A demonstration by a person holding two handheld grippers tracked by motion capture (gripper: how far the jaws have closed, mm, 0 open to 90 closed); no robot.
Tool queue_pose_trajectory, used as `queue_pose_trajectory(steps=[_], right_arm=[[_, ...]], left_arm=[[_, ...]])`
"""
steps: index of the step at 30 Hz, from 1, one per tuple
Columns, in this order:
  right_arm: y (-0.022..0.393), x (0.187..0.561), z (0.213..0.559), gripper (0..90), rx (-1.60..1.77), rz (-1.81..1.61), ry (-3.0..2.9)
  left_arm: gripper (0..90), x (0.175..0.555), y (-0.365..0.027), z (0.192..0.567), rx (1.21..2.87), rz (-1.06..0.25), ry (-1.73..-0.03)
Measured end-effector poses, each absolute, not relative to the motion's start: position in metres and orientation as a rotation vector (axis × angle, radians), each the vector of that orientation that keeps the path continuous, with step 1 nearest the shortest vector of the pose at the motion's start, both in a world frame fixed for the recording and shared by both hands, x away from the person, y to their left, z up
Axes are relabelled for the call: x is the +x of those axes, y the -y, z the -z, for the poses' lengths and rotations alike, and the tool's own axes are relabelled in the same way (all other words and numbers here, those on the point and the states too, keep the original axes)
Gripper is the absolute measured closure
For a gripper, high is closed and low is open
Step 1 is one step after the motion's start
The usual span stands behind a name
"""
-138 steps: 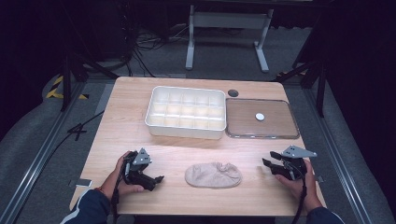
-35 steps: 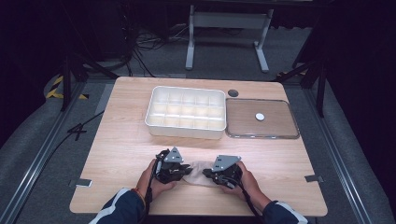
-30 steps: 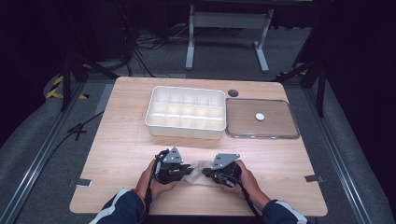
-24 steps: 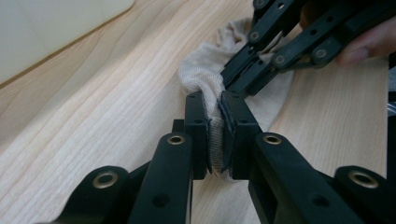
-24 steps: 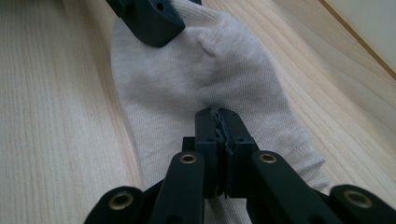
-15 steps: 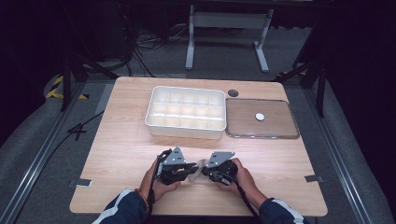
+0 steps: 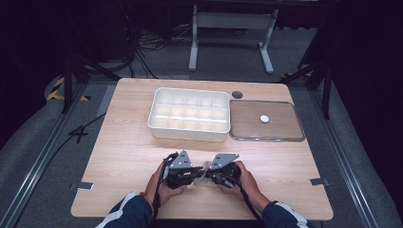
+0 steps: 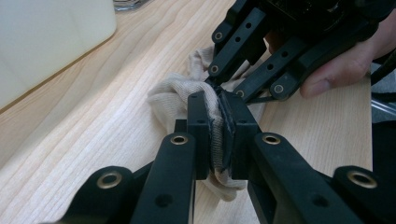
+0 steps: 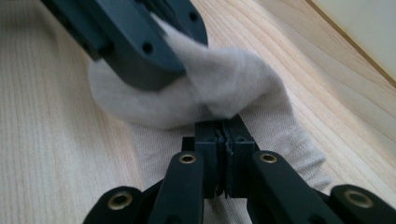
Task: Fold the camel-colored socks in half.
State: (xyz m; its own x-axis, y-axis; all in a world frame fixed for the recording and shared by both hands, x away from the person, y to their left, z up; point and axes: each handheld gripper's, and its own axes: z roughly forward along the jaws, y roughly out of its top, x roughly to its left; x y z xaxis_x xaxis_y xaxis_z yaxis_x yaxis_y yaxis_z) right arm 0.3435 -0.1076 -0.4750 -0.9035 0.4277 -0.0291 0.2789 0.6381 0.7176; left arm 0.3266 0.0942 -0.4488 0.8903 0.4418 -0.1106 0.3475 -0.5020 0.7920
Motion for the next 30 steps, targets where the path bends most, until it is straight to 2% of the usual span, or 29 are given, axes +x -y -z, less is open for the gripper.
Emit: queue_pose_trajectory(steps=[2,5,8,13,20,30], right_arm=[[0.107,0.343,0.475,84.5,0.581,-1.12,-2.659],[0.11,0.345,0.475,74.1,0.604,-1.144,-2.651],[0.119,0.346,0.469,69.8,0.59,-1.162,-2.648],[0.153,0.344,0.451,63.8,0.613,-1.2,-2.593],[0.193,0.354,0.458,62.2,0.77,-1.163,-2.57],[0.19,0.356,0.474,64.5,0.744,-1.105,-2.624]], left_arm=[[83.0,0.327,-0.095,0.449,2.149,-0.133,-0.569],[83.0,0.329,-0.098,0.45,2.137,-0.129,-0.597],[83.0,0.329,-0.1,0.449,2.139,-0.135,-0.598],[82.9,0.33,-0.1,0.449,2.145,-0.133,-0.6],[82.8,0.331,-0.096,0.448,2.151,-0.154,-0.609],[83.0,0.336,-0.075,0.448,2.152,-0.175,-0.615]])
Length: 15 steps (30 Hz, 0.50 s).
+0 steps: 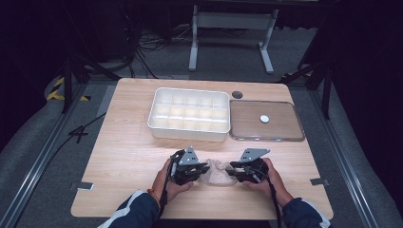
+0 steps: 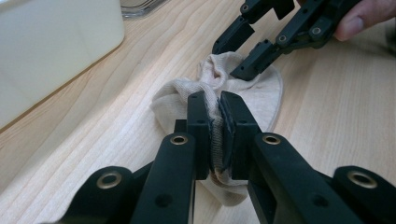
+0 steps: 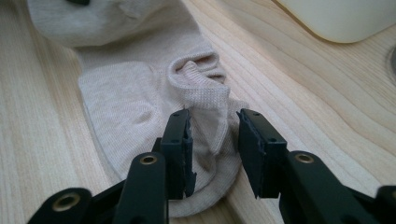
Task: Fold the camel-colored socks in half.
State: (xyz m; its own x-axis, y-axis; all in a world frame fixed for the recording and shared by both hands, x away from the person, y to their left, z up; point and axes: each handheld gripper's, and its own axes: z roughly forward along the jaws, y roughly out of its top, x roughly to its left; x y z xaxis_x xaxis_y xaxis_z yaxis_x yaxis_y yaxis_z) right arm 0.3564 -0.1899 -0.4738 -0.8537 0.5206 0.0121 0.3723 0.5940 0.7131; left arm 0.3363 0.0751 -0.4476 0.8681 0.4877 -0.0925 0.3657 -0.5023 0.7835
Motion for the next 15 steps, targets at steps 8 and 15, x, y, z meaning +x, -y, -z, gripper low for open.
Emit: queue_pose_trajectory(steps=[8,15], right_arm=[[0.189,0.355,0.473,63.4,0.716,-1.094,-2.634],[0.192,0.356,0.473,62.0,0.735,-1.081,-2.63]], left_arm=[[82.8,0.339,-0.056,0.453,2.199,-0.194,-0.599],[82.4,0.34,-0.038,0.465,2.231,-0.178,-0.586]])
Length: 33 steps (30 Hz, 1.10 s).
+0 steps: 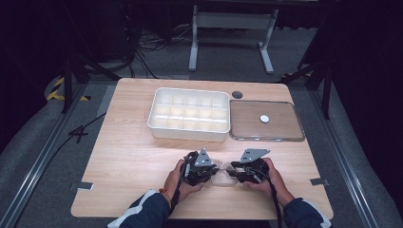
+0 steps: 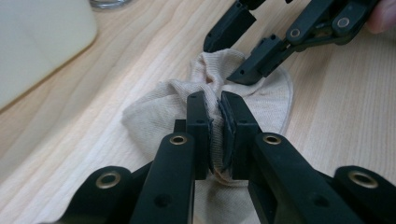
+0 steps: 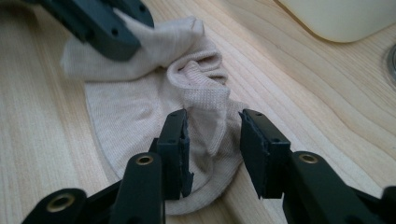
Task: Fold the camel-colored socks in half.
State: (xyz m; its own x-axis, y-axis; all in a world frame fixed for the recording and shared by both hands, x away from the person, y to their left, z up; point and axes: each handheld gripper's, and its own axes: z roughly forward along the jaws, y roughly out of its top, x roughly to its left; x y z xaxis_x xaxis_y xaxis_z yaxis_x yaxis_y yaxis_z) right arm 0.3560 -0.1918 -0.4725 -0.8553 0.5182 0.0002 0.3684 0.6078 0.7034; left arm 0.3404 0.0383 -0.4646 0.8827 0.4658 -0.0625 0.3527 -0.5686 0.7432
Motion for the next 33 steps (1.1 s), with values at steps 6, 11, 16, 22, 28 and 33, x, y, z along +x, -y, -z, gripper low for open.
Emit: queue_pose_trajectory(steps=[6,11,16,22,28,33], right_arm=[[0.193,0.356,0.474,62.3,0.737,-1.104,-2.627],[0.193,0.356,0.475,62.4,0.732,-1.11,-2.627],[0.194,0.357,0.475,62.3,0.734,-1.115,-2.628],[0.195,0.357,0.475,62.3,0.732,-1.12,-2.627],[0.194,0.356,0.475,62.3,0.725,-1.118,-2.626],[0.194,0.356,0.475,62.3,0.722,-1.118,-2.626]], left_arm=[[76.3,0.341,-0.037,0.468,2.193,-0.139,-0.592],[64.0,0.341,-0.04,0.456,2.168,-0.147,-0.564],[57.2,0.342,-0.057,0.435,2.107,-0.149,-0.578],[74.3,0.34,-0.075,0.431,2.127,-0.158,-0.579],[79.7,0.342,-0.081,0.448,2.202,-0.132,-0.599],[76.7,0.337,-0.066,0.454,2.203,-0.098,-0.543]])
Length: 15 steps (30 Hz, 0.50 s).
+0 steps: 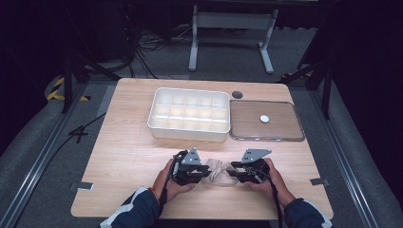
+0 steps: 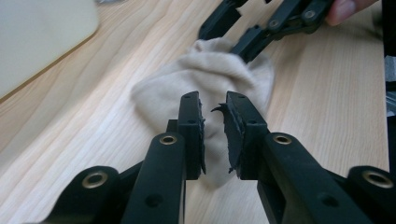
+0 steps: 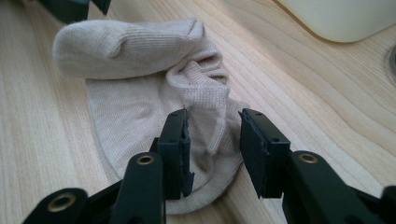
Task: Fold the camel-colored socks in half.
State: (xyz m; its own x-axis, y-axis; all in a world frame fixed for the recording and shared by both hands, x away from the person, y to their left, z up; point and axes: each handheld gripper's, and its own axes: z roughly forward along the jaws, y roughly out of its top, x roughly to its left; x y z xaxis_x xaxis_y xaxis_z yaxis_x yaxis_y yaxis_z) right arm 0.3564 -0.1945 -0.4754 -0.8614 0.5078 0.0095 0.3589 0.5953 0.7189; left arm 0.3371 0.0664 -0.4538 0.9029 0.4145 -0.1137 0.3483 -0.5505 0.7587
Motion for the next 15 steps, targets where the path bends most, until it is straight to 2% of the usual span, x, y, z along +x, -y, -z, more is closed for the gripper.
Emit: queue_pose_trajectory(steps=[8,10,12,15], right_arm=[[0.194,0.356,0.475,62.1,0.718,-1.113,-2.624],[0.194,0.356,0.475,60.8,0.719,-1.109,-2.623],[0.194,0.356,0.474,54.4,0.747,-1.094,-2.617],[0.198,0.358,0.472,53.4,0.77,-1.069,-2.621]], left_arm=[[75.1,0.333,-0.045,0.467,2.286,-0.161,-0.495],[74.7,0.332,-0.042,0.472,2.31,-0.178,-0.479],[74.7,0.331,-0.042,0.473,2.303,-0.193,-0.474],[75.0,0.331,-0.042,0.475,2.286,-0.2,-0.48]])
